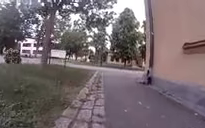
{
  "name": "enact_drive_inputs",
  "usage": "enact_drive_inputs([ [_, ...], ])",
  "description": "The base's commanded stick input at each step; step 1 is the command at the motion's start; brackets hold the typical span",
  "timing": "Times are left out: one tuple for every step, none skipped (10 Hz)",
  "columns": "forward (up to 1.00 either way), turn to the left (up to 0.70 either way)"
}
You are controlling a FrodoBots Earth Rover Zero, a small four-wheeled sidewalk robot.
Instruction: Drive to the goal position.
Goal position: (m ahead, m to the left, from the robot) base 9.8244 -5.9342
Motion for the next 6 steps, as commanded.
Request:
enact_drive_inputs([
  [0.45, 0.0],
  [0.45, 0.0],
  [0.45, 0.0],
  [0.45, -0.18],
  [0.45, -0.27],
  [0.45, -0.27],
])
